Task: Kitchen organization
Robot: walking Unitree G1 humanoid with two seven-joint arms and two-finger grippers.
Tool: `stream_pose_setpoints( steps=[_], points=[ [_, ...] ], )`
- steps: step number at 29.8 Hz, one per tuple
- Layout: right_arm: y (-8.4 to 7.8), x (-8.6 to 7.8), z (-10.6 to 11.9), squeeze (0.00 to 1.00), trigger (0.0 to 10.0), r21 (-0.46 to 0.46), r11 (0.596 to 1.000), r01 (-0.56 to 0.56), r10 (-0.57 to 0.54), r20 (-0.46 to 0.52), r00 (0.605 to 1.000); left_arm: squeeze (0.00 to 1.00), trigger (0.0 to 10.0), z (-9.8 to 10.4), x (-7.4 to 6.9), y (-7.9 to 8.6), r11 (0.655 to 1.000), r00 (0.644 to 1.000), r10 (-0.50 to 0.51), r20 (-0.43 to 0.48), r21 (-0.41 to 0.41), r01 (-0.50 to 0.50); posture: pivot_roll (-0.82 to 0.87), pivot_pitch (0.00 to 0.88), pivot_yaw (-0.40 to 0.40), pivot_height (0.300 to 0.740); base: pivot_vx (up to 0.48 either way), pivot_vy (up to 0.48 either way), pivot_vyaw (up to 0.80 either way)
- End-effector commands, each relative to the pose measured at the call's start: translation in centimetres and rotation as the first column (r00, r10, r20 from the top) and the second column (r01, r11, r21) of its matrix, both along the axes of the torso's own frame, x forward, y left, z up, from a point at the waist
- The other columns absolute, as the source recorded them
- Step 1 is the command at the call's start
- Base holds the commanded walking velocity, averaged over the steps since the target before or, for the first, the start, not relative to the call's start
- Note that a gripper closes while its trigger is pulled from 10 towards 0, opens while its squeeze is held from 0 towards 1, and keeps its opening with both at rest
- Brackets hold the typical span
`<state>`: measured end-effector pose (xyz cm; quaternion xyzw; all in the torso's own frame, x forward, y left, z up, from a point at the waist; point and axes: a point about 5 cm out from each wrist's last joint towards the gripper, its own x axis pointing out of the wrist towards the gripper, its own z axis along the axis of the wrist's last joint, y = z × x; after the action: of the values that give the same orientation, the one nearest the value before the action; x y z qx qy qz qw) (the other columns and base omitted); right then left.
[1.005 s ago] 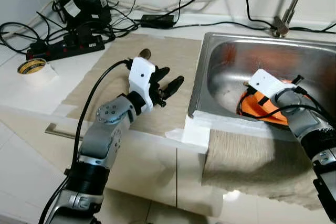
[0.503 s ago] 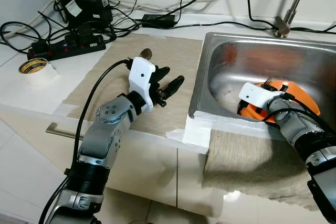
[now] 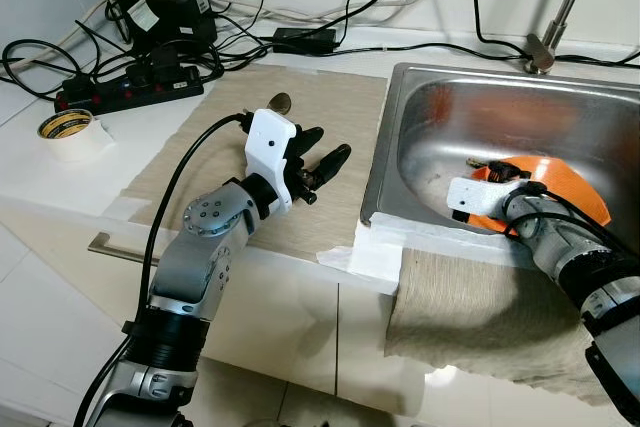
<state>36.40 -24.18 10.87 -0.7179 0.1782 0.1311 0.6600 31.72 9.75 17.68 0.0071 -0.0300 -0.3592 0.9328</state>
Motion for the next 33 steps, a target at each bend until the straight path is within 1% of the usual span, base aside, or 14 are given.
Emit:
stream_pose_setpoints(
  steps=[1, 3, 6, 13, 14, 20, 24, 33],
  points=[
    [-0.4, -0.1, 0.1, 1.0, 10.0, -0.058, 0.998, -0.017, 0.017, -0.001, 1.0, 0.0, 10.0, 0.0, 0.2, 0.2, 1.0, 1.0, 0.002, 0.004, 0.029, -0.002, -0.06, 0.0, 0.073, 0.736, 0.0, 0.0, 0.0],
    [-0.2, 0.2, 0.5, 1.0, 10.0, -0.092, 0.995, -0.046, 0.048, 0.02, 0.999, 0.0, 10.0, 0.0, 0.2, 0.2, 1.0, 1.0, 0.002, 0.004, 0.03, -0.002, -0.06, 0.0, 0.074, 0.736, 0.0, 0.0, 0.0],
    [0.1, 0.4, 0.8, 1.0, 10.0, -0.067, 0.996, -0.056, 0.059, 0.043, 0.997, 0.0, 10.0, 0.0, 0.2, 0.2, 1.0, 1.0, 0.001, 0.004, 0.029, -0.001, -0.07, 0.0, 0.073, 0.736, 0.0, 0.0, 0.0],
    [0.3, 0.6, 0.9, 1.0, 10.0, -0.088, 0.993, -0.074, 0.08, 0.071, 0.994, 0.0, 10.0, 0.0, 0.2, 0.2, 1.0, 1.0, 0.002, 0.004, 0.031, -0.002, -0.06, 0.0, 0.073, 0.736, 0.0, 0.0, 0.0],
    [0.3, 0.8, 1.4, 1.0, 10.0, -0.085, 0.994, -0.072, 0.081, 0.104, 0.991, 0.0, 10.0, 0.0, 0.1, 0.2, 0.999, 1.0, 0.002, 0.004, 0.032, -0.002, -0.06, 0.0, 0.073, 0.736, 0.0, 0.0, 0.0],
    [0.3, 1.0, 1.8, 1.0, 10.0, -0.067, 0.996, -0.061, 0.068, 0.11, 0.992, 0.0, 10.0, 0.0, 0.2, 0.3, 0.999, 1.0, 0.003, 0.004, 0.034, -0.003, -0.06, 0.0, 0.073, 0.736, 0.0, 0.0, 0.0],
    [0.3, 1.1, 2.1, 1.0, 10.0, -0.025, 0.999, -0.036, 0.039, 0.129, 0.991, 0.0, 10.0, 0.1, 0.2, 0.3, 0.999, 1.0, 0.004, 0.006, 0.037, -0.004, -0.06, 0.0, 0.073, 0.736, 0.0, 0.0, 0.0],
    [0.3, 1.1, 2.1, 1.0, 10.0, -0.025, 0.999, -0.036, 0.039, 0.129, 0.991, 0.0, 10.0, 0.1, 0.2, 0.3, 0.999, 1.0, 0.004, 0.006, 0.037, -0.004, -0.06, 0.0, 0.073, 0.736, 0.0, 0.0, 0.0]
  ],
)
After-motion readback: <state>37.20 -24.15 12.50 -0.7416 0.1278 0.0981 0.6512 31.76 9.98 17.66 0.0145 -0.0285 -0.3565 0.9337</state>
